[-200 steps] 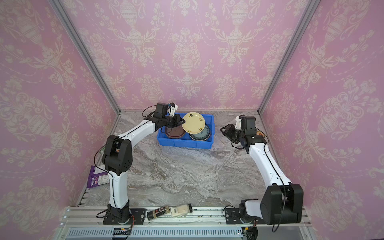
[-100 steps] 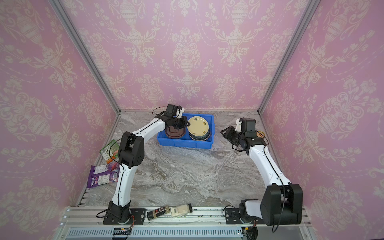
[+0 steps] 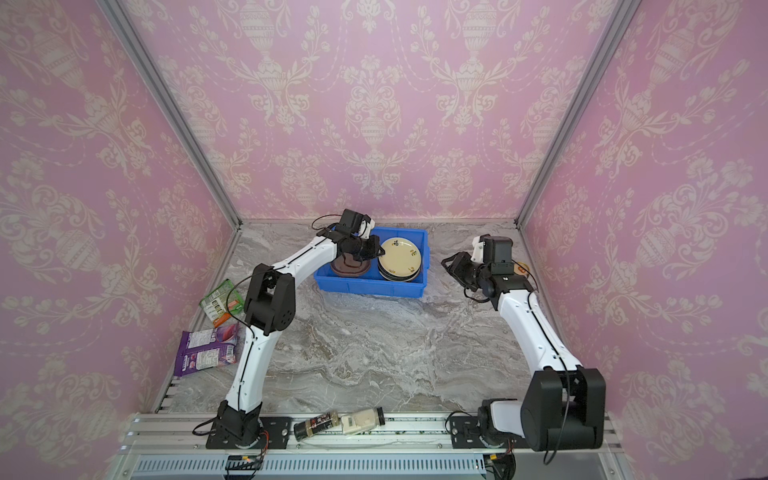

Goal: Place the plates into the plastic bin on the countertop
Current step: 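Lower the cream plate onto the stack with the left gripper while the right withdraws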

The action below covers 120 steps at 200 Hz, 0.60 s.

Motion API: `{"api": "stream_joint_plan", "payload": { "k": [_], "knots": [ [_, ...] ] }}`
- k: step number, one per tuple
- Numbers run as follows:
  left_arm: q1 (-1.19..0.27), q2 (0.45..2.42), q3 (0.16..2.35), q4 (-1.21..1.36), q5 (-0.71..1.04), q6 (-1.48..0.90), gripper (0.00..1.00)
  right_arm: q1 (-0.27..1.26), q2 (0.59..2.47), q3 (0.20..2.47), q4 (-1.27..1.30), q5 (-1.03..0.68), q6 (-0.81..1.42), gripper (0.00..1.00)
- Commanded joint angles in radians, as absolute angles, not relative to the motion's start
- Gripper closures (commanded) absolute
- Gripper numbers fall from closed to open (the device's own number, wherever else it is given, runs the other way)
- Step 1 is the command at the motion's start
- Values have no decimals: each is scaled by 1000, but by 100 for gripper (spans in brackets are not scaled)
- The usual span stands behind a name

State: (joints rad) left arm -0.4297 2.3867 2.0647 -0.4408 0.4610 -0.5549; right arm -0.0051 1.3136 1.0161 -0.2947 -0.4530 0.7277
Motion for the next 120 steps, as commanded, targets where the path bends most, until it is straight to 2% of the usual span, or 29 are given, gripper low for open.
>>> {"api": "stream_joint_plan", "payload": {
  "k": [1, 16, 82, 120],
  "knots": [
    [-446, 2401, 2106, -468, 431, -500, 82, -11, 1301, 997, -275, -474, 736, 57],
    [-449, 2397, 2118, -491, 411, -479, 74, -10, 1302, 996, -267, -476, 738, 57],
    [-444, 2387, 2153, -591, 316, -407, 61, -10, 1295, 989, -261, -477, 743, 57],
    [-439, 2381, 2156, -602, 296, -398, 60, -11, 1303, 982, -246, -489, 749, 57]
  ]
}}
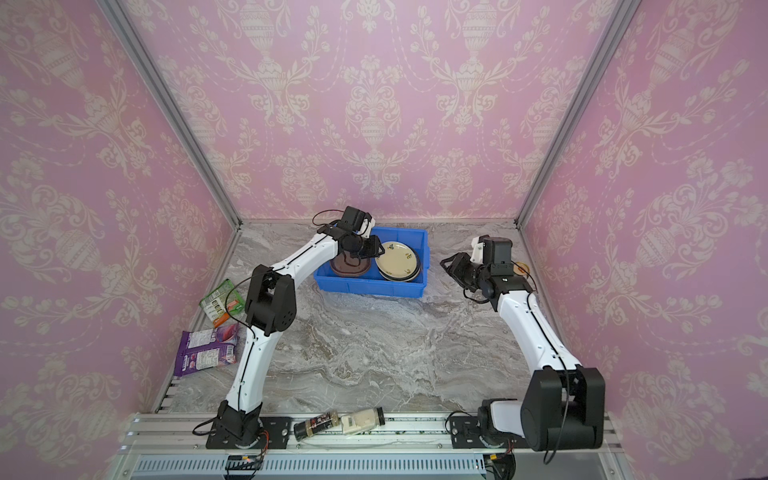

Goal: Place the plates into the plastic bin on the countertop
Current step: 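Lower the cream plate onto the stack with the left gripper while the right withdraws, then open the left gripper to release the cream plate in the bin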

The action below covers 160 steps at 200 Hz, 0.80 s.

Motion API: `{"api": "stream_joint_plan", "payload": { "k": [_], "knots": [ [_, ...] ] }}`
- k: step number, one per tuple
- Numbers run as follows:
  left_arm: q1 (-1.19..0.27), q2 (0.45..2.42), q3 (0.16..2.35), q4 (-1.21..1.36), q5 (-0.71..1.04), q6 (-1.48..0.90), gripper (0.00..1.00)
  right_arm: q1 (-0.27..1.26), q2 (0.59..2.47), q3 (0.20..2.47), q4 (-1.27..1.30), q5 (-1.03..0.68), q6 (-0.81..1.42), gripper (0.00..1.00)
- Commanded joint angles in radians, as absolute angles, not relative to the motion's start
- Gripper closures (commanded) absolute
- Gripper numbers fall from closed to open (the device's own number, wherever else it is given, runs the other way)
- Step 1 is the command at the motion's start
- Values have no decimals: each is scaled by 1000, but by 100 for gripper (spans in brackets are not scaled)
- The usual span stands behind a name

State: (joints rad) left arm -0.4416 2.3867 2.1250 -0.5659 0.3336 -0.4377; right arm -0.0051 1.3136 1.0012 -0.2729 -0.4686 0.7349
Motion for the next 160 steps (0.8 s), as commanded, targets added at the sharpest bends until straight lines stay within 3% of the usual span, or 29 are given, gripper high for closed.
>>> {"api": "stream_joint_plan", "payload": {
  "k": [1, 34, 118, 160],
  "knots": [
    [-440, 2381, 2157, -601, 295, -399, 60, -11, 1303, 982, -246, -491, 749, 57],
    [-440, 2385, 2155, -599, 300, -404, 62, -11, 1302, 978, -241, -494, 750, 57],
    [-442, 2432, 2155, -583, 339, -419, 79, -11, 1318, 973, -220, -508, 750, 57],
    [-441, 2470, 2156, -577, 355, -426, 82, -11, 1322, 969, -213, -508, 752, 57]
  ]
}}
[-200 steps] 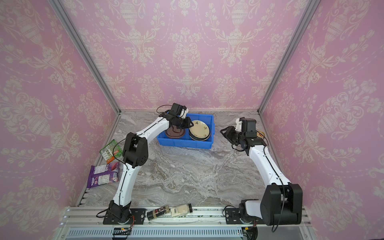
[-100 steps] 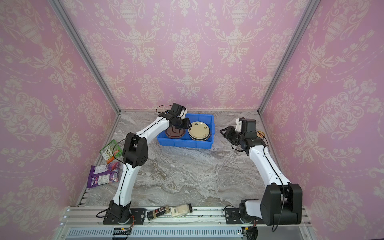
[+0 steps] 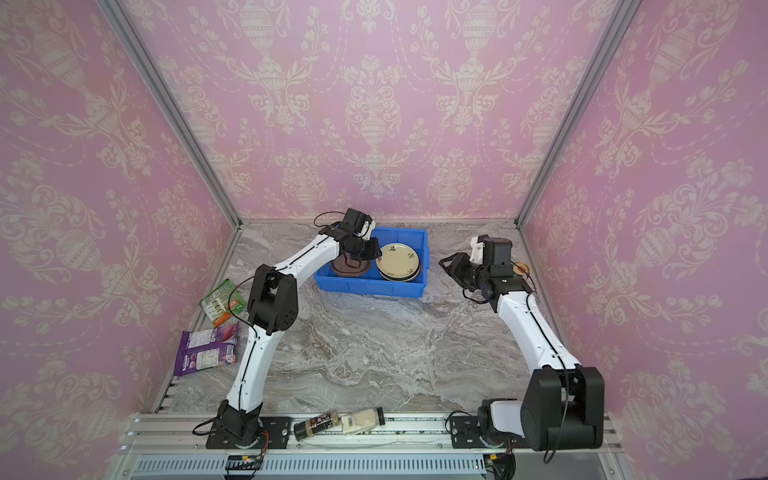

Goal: Place the plates into the plastic bin on the countertop
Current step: 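Open the left gripper to release the cream plate in the bin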

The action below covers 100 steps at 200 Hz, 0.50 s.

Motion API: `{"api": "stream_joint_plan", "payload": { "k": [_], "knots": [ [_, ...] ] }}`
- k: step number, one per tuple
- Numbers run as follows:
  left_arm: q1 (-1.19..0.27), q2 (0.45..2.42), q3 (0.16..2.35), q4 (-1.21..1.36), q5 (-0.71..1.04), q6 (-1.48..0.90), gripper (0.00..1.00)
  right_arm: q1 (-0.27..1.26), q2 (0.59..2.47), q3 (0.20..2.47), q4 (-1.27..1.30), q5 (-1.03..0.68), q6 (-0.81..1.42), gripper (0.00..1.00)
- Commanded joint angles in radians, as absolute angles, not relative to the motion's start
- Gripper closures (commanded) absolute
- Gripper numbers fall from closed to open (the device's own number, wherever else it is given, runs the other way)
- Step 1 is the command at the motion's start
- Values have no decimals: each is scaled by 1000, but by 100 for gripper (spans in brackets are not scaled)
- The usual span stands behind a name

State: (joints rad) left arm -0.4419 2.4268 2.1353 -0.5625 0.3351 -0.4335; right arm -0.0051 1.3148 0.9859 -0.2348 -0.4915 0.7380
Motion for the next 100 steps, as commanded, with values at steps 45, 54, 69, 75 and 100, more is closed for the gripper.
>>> {"api": "stream_joint_plan", "payload": {
  "k": [45, 54, 69, 75, 100],
  "knots": [
    [-443, 2456, 2159, -564, 359, -426, 82, -11, 1324, 971, -203, -518, 759, 57],
    [-443, 2454, 2169, -565, 362, -425, 82, -9, 1325, 971, -199, -521, 761, 57],
    [-443, 2452, 2181, -566, 367, -423, 82, -9, 1327, 971, -195, -523, 762, 57],
    [-443, 2447, 2183, -567, 369, -422, 82, -9, 1325, 970, -194, -523, 763, 57],
    [-443, 2414, 2175, -566, 356, -409, 82, -8, 1325, 971, -190, -528, 763, 58]
  ]
}}
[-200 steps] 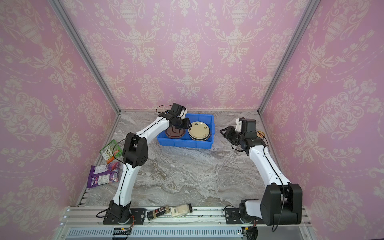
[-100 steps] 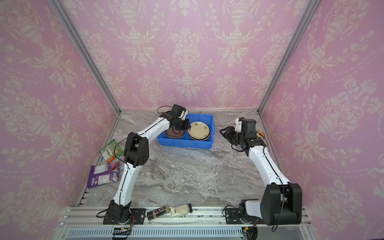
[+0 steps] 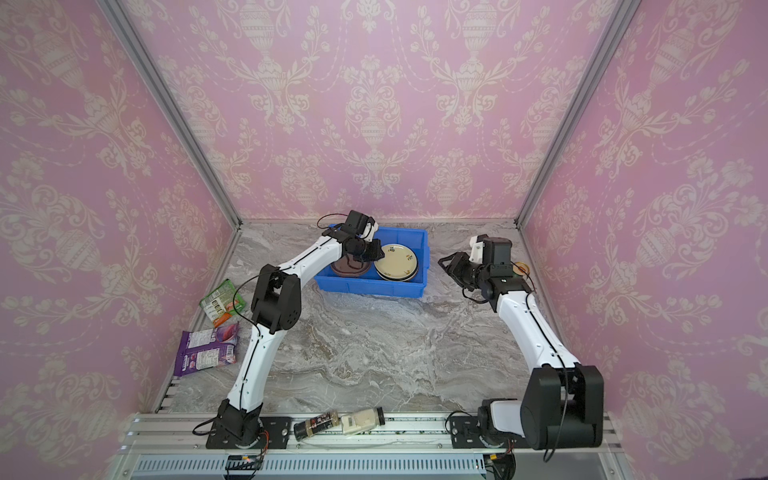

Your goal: Place the plates into the plastic bin on the countertop

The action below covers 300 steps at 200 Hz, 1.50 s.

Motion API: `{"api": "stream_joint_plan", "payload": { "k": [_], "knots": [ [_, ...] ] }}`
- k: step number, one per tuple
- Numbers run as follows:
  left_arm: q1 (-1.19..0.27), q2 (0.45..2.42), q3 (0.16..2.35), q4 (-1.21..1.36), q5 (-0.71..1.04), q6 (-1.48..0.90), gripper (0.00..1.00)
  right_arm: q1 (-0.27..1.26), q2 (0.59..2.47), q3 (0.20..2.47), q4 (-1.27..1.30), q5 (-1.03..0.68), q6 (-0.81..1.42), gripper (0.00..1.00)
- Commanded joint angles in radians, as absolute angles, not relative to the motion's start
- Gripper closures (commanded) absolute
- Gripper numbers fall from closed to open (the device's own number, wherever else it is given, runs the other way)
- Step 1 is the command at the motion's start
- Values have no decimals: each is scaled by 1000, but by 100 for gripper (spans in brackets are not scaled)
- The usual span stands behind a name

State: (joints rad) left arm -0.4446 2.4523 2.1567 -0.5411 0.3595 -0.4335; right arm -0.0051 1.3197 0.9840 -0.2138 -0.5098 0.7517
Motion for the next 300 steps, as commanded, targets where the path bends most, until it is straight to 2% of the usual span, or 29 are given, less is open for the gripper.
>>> {"api": "stream_joint_plan", "payload": {
  "k": [1, 28, 69, 90, 100, 103, 107, 111, 114, 116, 126, 151, 182, 195, 224, 239, 255, 272, 290, 300],
  "knots": [
    [-443, 2412, 2173, -565, 356, -409, 82, -9, 1325, 971, -190, -528, 762, 58],
    [-441, 2335, 2105, -525, 330, -386, 82, -6, 1321, 973, -187, -539, 745, 58],
    [-430, 2095, 1850, -359, 285, -341, 71, -4, 1294, 964, -175, -499, 672, 59],
    [-405, 1927, 1664, -232, 262, -326, 57, -3, 1290, 954, -157, -470, 629, 59],
    [-392, 1842, 1558, -162, 229, -311, 40, -3, 1290, 953, -153, -453, 611, 57],
    [-389, 1817, 1525, -144, 208, -305, 30, -2, 1290, 951, -152, -447, 606, 52],
    [-386, 1784, 1487, -127, 179, -296, 19, -2, 1289, 950, -153, -433, 604, 41],
    [-382, 1751, 1450, -108, 142, -283, 8, 0, 1289, 950, -154, -420, 573, 27],
    [-381, 1726, 1422, -98, 108, -273, 2, 0, 1289, 951, -155, -407, 563, 5],
    [-381, 1712, 1406, -90, 81, -265, 1, 0, 1289, 951, -156, -399, 557, 2],
    [-380, 1637, 1309, -45, -52, -230, 1, 2, 1286, 949, -170, -346, 527, 0],
    [-374, 1466, 1012, 196, -242, -59, 1, 12, 1275, 926, -178, -215, 451, 0],
    [-371, 1286, 600, 552, -376, 76, 1, 71, 1200, 800, -61, 69, 356, 0],
    [-350, 1220, 512, 564, -471, 73, 1, 88, 1172, 746, -1, 135, 299, 0],
    [-203, 1122, 353, 569, -484, 26, 1, 109, 1153, 655, 116, 251, 190, 0],
    [-111, 1151, 276, 675, -427, -3, 1, 109, 1172, 628, 153, 266, 197, 0],
    [-67, 1263, 247, 782, -416, 14, 1, 109, 1217, 612, 178, 258, 202, 0],
    [-54, 1411, 224, 1048, -396, 39, 1, 107, 1261, 594, 206, 274, 194, 0],
    [-31, 1472, 270, 997, -300, -33, 1, 94, 1266, 596, 185, 298, 178, 0],
    [-26, 1563, 276, 1069, -302, -40, 1, 85, 1260, 576, 204, 324, 155, 0]
  ]
}}
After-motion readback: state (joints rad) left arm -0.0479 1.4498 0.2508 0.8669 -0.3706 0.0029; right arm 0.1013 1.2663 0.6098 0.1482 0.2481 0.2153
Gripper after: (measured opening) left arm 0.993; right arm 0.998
